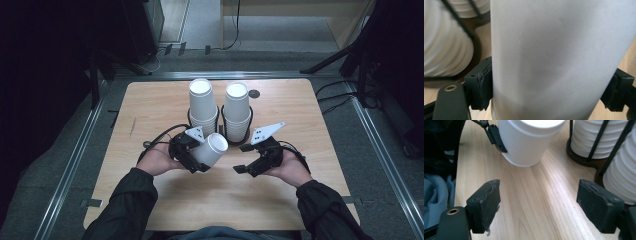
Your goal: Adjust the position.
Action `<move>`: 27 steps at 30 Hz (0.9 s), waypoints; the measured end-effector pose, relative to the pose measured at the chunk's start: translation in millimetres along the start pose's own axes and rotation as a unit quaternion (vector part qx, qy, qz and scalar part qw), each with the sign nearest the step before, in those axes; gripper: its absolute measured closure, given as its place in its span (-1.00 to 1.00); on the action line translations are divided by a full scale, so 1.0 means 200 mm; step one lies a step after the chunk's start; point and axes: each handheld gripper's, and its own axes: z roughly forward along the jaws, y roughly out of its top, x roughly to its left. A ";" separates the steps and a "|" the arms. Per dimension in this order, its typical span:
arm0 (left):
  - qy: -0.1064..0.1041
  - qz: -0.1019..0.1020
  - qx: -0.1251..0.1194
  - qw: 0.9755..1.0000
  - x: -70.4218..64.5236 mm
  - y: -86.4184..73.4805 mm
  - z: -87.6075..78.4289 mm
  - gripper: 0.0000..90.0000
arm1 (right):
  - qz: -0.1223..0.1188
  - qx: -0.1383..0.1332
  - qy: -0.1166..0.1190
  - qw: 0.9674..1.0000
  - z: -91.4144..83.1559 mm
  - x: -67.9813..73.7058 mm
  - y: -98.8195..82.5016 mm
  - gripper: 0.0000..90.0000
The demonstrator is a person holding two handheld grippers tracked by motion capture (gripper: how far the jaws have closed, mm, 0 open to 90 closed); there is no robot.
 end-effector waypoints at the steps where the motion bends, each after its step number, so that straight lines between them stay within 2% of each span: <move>1: -0.004 0.003 0.004 1.000 -0.01 0.01 0.01 -0.65 | 0.000 0.002 0.005 1.000 0.00 0.00 0.00 -0.57; 2: -0.007 0.007 0.009 1.000 -0.01 0.01 0.02 -0.65 | -0.006 0.001 0.008 1.000 0.01 0.00 0.00 -0.57; 10: -0.008 0.030 0.044 0.999 -0.06 0.05 0.11 -0.65 | -0.003 0.001 0.020 1.000 0.03 0.00 0.03 -0.58; 15: -0.009 0.038 0.053 0.998 -0.08 0.06 0.13 -0.66 | -0.010 0.002 0.028 1.000 0.05 0.01 0.04 -0.62; 16: -0.013 0.039 0.055 0.998 -0.09 0.06 0.14 -0.66 | -0.010 0.005 0.037 0.999 0.06 0.02 0.05 -0.64; 23: -0.031 0.040 0.059 0.997 -0.11 0.06 0.17 -0.66 | -0.021 0.028 0.050 0.998 0.12 0.04 0.09 -0.64; 25: -0.038 0.044 0.063 0.996 -0.13 0.06 0.18 -0.66 | -0.024 0.031 0.052 0.998 0.13 0.05 0.09 -0.64; 27: -0.040 0.059 0.065 0.995 -0.14 0.06 0.19 -0.66 | -0.029 0.034 0.060 0.997 0.15 0.05 0.10 -0.64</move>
